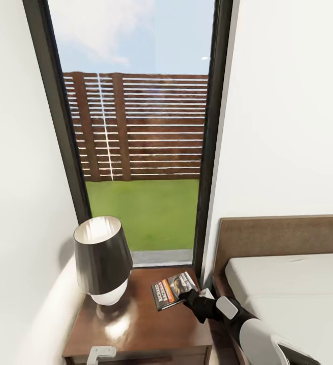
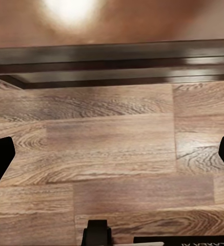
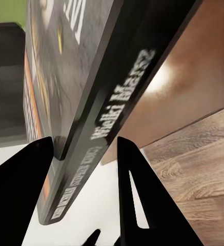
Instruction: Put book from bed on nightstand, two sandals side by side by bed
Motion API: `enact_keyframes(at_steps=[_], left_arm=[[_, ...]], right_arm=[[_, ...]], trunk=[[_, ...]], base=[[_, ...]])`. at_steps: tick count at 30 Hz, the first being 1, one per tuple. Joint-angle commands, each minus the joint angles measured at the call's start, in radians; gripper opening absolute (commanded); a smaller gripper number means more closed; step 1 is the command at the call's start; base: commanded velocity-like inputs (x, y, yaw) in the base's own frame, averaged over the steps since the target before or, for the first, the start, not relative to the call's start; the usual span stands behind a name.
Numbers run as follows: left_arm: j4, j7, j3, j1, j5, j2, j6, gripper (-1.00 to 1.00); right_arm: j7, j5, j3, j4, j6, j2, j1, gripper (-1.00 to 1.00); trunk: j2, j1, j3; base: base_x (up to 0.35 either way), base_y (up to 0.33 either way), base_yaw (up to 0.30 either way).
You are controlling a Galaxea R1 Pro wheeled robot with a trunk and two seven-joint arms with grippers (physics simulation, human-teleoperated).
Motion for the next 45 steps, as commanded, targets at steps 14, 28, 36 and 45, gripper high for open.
enact_keyframes(at_steps=[14, 28, 36, 45], left_arm=[[-0.004, -0.007, 0.008, 0.0, -0.007, -0.001, 0.006, 1.0], [-0.004, -0.007, 0.008, 0.0, -0.007, 0.0, 0.006, 1.0], [-0.004, -0.007, 0.008, 0.0, -0.007, 0.001, 0.006, 1.0], [-0.004, -0.006, 0.008, 0.0, -0.007, 0.0, 0.006, 1.0]], right_arm=[[-0.01, -0.002, -0.006, 0.0, 0.005, 0.012, -0.001, -1.0], [-0.012, 0.002, -0.003, -0.003, 0.004, 0.026, -0.004, -1.0], [-0.015, 0.003, -0.003, -0.002, 0.004, 0.028, -0.013, -1.0], [-0.067, 0.001, -0.004, -0.003, 0.004, 0.035, -0.034, -1.0]], trunk=[[-0.099, 0.054, -0.045], [-0.197, 0.107, -0.089], [-0.253, 0.138, -0.114], [-0.316, 0.173, -0.142]], base=[[0.0, 0.0, 0.0], [0.0, 0.0, 0.0], [0.0, 0.0, 0.0], [0.0, 0.0, 0.0]])
